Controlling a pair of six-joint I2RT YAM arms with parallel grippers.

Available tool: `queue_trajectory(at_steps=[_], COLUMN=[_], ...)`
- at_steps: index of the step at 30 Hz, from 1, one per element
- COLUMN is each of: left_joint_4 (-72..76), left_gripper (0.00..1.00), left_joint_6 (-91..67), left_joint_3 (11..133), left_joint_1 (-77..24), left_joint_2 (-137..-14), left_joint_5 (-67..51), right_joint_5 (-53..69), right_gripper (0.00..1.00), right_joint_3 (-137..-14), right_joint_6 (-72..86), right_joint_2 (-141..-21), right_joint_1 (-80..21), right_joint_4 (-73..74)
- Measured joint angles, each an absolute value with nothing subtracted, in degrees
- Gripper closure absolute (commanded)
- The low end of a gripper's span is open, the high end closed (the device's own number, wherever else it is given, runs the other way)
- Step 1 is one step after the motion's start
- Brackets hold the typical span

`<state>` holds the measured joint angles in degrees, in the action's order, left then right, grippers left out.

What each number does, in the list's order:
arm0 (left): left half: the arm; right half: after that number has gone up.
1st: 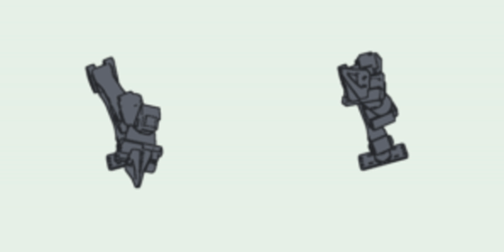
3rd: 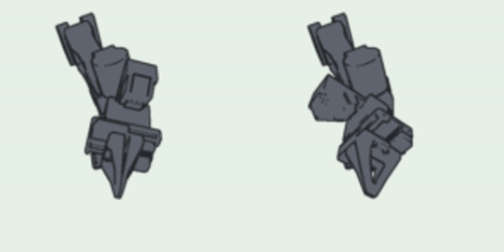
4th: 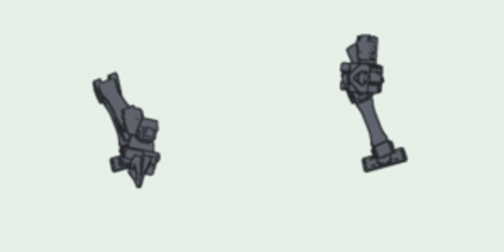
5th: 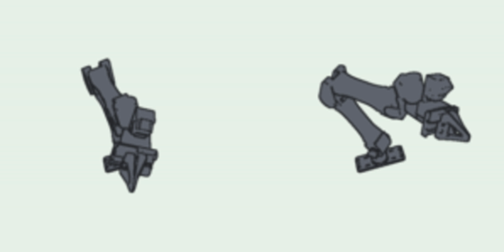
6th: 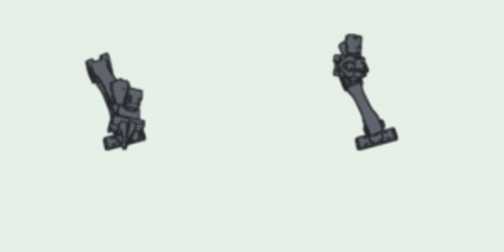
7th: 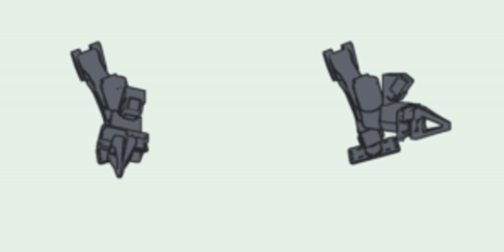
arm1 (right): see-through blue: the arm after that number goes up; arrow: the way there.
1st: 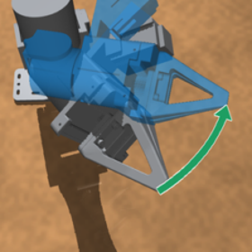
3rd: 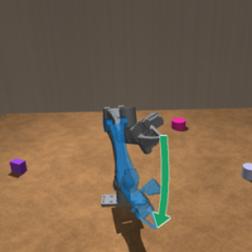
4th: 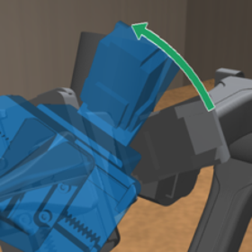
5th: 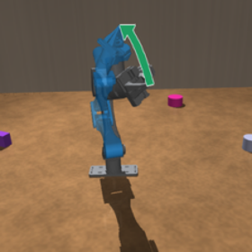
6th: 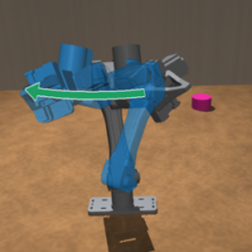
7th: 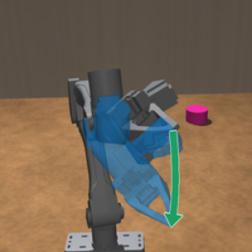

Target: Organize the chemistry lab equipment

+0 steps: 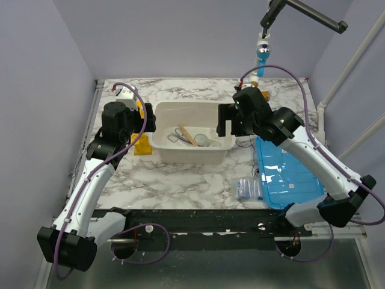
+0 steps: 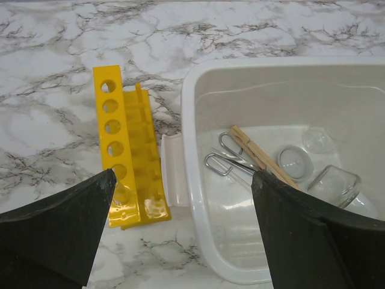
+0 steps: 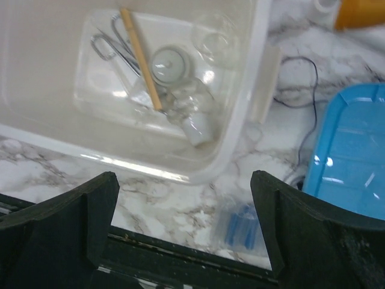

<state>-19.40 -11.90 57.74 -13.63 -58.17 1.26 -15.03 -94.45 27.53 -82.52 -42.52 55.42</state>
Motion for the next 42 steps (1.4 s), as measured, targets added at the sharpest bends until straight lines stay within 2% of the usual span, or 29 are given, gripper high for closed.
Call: queue_trajectory(at_steps=[10, 15, 21, 26, 35, 37, 40, 42], left_joint_4=[-19.4, -19.4, -19.4, -19.4, -19.4, -19.4, -19.4, -19.4], left_gripper=[0.01, 0.01, 0.01, 0.01, 0.01, 0.01, 0.01, 0.01], left_joint_6=[-11.8, -11.8, -11.8, -11.8, -11.8, -11.8, -11.7, -11.7], left_joint_3=[57.7, 57.7, 57.7, 57.7, 57.7, 57.7, 57.7, 57.7], left_joint_1=[-13.6, -13.6, -13.6, -13.6, -13.6, -13.6, -13.6, -13.6], left_joint_2=[-58.2, -58.1, -57.6, -57.3, -57.2, -57.2, -57.2, -57.2], left_joint_5=[1.3, 1.3, 1.3, 1.3, 1.4, 1.5, 1.5, 1.5], right_joint_5=[-16.3, -14.9, -10.9, -7.4, -10.0, -11.6, -14.3, -15.9], right_gripper=[0.00, 0.00, 0.00, 0.00, 0.00, 0.06, 0.24, 0.30], right_joint_3=[-71.7, -62.4, -53.2, -47.4, -46.9, -47.6, -49.0, -49.6], right_joint_6=[35.7, 40.5, 45.1, 48.2, 51.2, 51.8, 51.9, 51.4], right_joint_2=[-64.9, -61.2, -61.3, -62.7, -77.8, -80.2, -83.2, -84.6], right_joint_1=[-35.6, -35.7, -35.7, -37.7, -50.6, -52.3, -54.6, -56.3], right_joint_4=[61.3, 63.2, 64.1, 59.4, 48.4, 48.2, 48.3, 48.3])
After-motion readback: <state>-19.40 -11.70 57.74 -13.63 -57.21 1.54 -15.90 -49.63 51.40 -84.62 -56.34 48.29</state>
